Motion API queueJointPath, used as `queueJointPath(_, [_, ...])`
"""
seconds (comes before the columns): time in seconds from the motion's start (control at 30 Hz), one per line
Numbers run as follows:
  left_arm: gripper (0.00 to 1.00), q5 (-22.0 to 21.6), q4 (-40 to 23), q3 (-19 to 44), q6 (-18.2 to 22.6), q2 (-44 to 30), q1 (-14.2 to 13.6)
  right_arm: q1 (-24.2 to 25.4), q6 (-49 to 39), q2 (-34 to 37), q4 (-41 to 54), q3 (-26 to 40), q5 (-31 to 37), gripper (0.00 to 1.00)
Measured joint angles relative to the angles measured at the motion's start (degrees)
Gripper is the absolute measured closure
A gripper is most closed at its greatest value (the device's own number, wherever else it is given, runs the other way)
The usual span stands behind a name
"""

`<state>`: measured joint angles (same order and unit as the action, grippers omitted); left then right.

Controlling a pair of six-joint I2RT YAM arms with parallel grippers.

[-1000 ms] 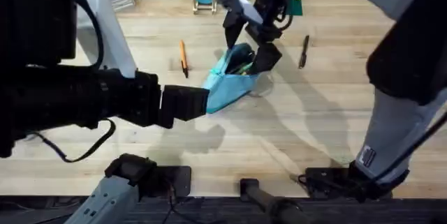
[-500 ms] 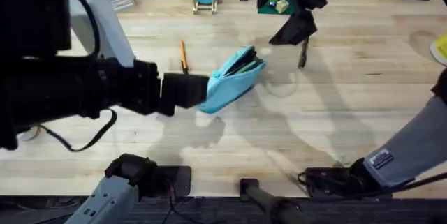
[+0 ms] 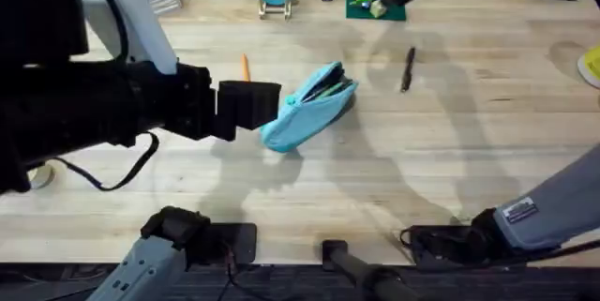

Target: Unzip the bag, pick up the pens from the table one at a time and place them inside, then zip the bag closed.

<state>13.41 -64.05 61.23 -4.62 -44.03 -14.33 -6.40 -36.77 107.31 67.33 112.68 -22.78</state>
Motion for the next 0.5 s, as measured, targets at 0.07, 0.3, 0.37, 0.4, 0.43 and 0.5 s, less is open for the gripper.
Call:
queueJointPath(0.07, [0.006, 0.0, 0.0, 0.0, 0.0, 0.0, 0.0, 1.9, 7.6, 0.0, 1.6, 0.0, 1.3, 0.006])
queueJointPath(0.3, [0.006, 0.0, 0.0, 0.0, 0.0, 0.0, 0.0, 6.8, 20.4, 0.0, 6.0, 0.0, 2.7, 0.005])
queueJointPath(0.37, [0.006, 0.1, 0.0, 0.0, 0.0, 0.0, 0.0, 7.8, 21.8, 0.0, 6.0, 0.0, 2.7, 0.005])
queueJointPath(0.4, [0.005, 0.1, 0.0, 0.0, 0.0, 0.0, 0.0, 8.3, 22.3, 0.0, 6.0, 0.0, 2.7, 0.005])
queueJointPath(0.43, [0.005, 0.3, 0.0, 0.0, 0.0, 0.0, 0.0, 8.7, 22.8, 0.0, 6.0, 0.0, 2.7, 0.005])
queueJointPath(0.5, [0.005, 0.5, 0.0, 0.0, 0.0, 0.0, 0.0, 9.5, 24.3, 0.0, 6.0, 0.0, 2.6, 0.005])
